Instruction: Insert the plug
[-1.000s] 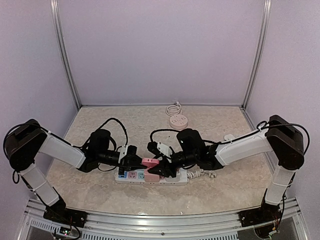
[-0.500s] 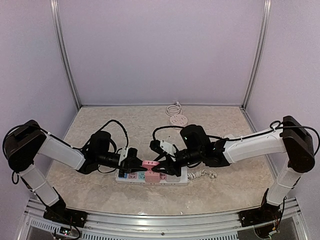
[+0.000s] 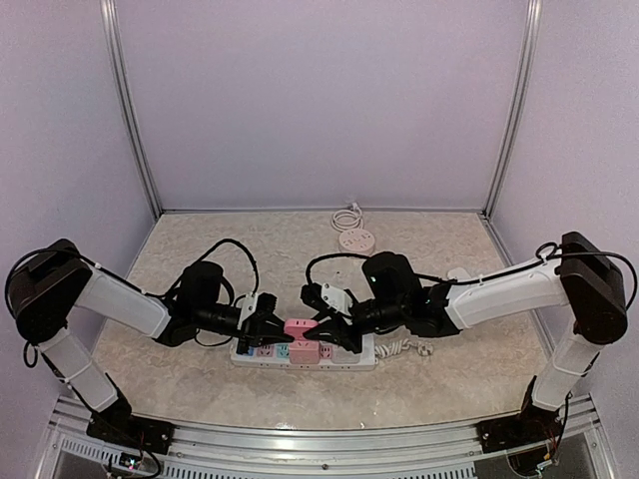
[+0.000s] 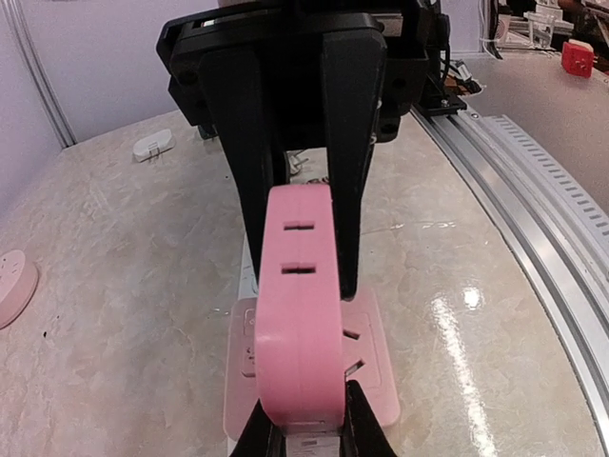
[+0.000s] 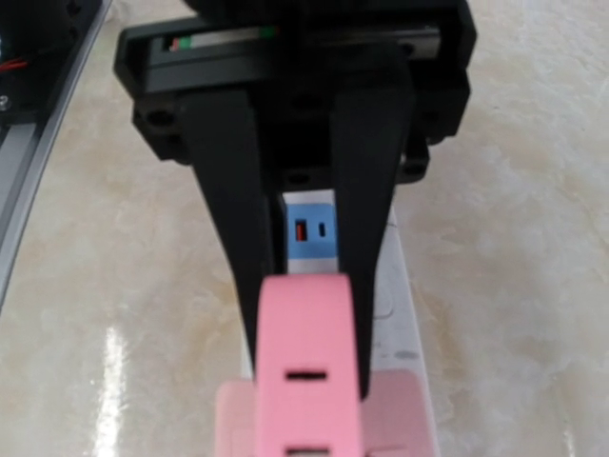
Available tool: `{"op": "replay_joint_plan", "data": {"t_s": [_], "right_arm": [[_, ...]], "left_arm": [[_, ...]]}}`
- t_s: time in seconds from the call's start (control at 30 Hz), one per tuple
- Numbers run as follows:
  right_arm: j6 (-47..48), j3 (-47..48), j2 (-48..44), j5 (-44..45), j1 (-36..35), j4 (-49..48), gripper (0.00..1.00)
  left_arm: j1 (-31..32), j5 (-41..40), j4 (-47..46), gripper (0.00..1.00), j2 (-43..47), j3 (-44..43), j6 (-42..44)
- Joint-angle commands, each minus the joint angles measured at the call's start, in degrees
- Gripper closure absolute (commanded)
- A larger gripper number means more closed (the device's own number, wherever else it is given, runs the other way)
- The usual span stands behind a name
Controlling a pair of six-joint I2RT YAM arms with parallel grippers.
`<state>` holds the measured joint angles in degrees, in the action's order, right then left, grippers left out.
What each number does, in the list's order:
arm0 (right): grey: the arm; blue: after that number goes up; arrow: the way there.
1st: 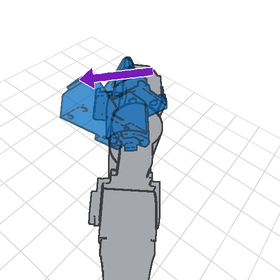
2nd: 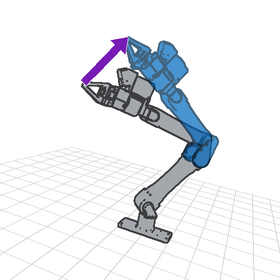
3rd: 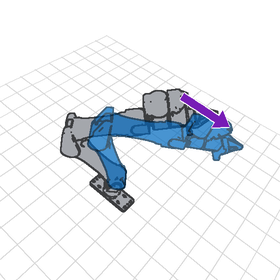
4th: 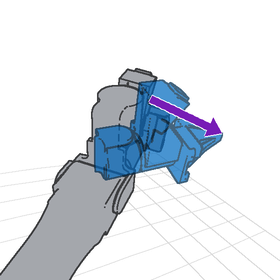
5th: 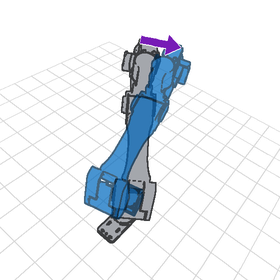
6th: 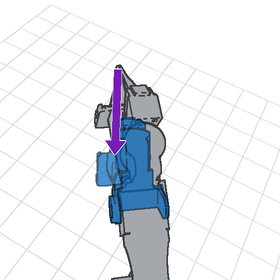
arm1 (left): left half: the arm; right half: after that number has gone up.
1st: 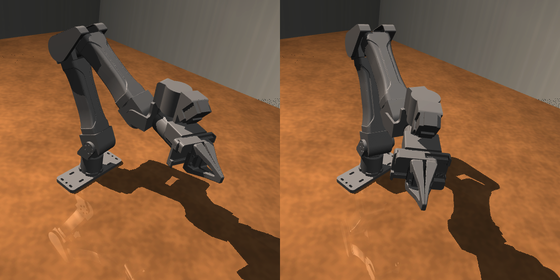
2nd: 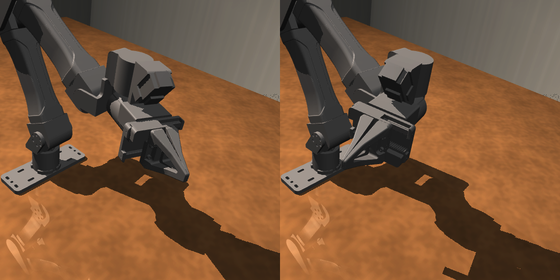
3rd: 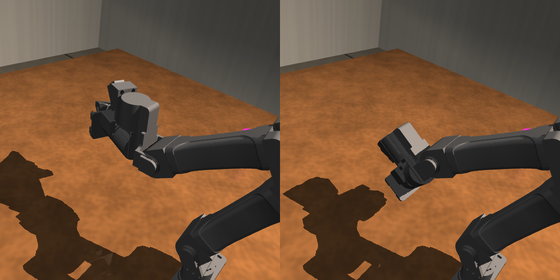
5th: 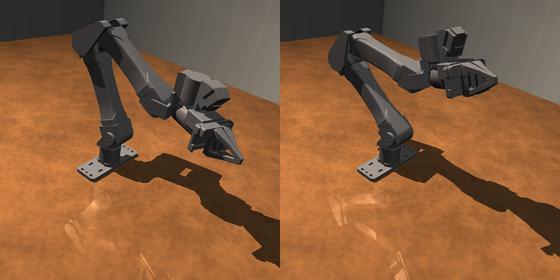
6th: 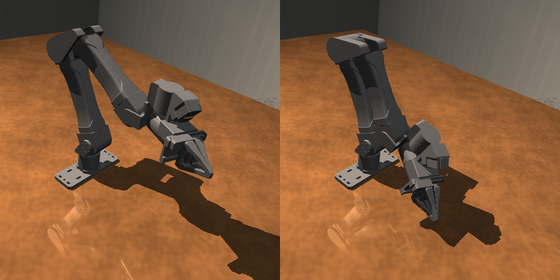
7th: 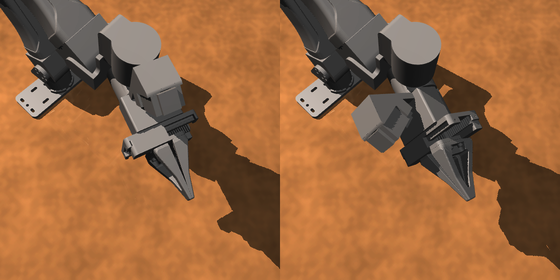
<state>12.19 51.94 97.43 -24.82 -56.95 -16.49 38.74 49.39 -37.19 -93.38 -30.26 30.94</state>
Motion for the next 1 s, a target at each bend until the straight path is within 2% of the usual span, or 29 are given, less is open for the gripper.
{"op": "replay_joint_plan", "data": {"t_s": [0.0,0.23,0.27,0.33,0.37,0.4,0.5,0.6,0.7,0.87,0.97], "right_arm": [[-4.55,-3.95,3.79,1.09,-0.34,1.76,1.00],[-4.75,-4.12,5.68,1.79,-0.41,3.81,1.00],[-4.86,-4.13,4.97,2.46,-0.40,4.11,0.95],[-4.82,-3.73,3.15,2.71,-0.41,4.59,0.79],[-4.76,-3.20,2.29,2.57,-0.36,5.29,0.68],[-4.65,-2.49,1.50,2.33,-0.41,6.14,0.58],[-4.22,-0.11,-0.81,2.51,-0.36,8.60,0.39],[-3.96,0.61,-3.91,4.30,-0.40,9.50,0.09],[-4.23,0.92,-8.22,5.37,-0.36,10.99,0.01],[-8.47,4.37,-14.55,7.24,-0.39,17.76,0.00],[-15.94,7.27,-17.83,20.24,0.47,21.38,0.00]], "left_arm": [[1.40,-3.39,7.83,1.00,-2.48,0.71,9.05],[1.42,-4.26,7.80,1.00,-2.91,1.52,10.49],[1.47,-4.04,7.34,0.95,-2.61,1.92,11.14],[1.58,-3.92,6.21,0.32,-1.70,2.74,12.71],[1.67,-4.05,6.18,0.08,-0.87,2.89,12.95],[1.71,-4.17,6.24,0.02,-0.23,2.96,12.80],[1.76,-5.00,6.70,0.01,3.11,3.25,11.40],[1.84,-7.95,8.22,0.01,6.67,3.55,10.20],[1.95,-10.64,10.77,0.01,9.81,4.93,10.14],[2.00,-14.59,13.86,0.01,17.76,7.65,8.63],[2.04,-17.67,14.42,0.01,23.06,9.97,5.74]]}}
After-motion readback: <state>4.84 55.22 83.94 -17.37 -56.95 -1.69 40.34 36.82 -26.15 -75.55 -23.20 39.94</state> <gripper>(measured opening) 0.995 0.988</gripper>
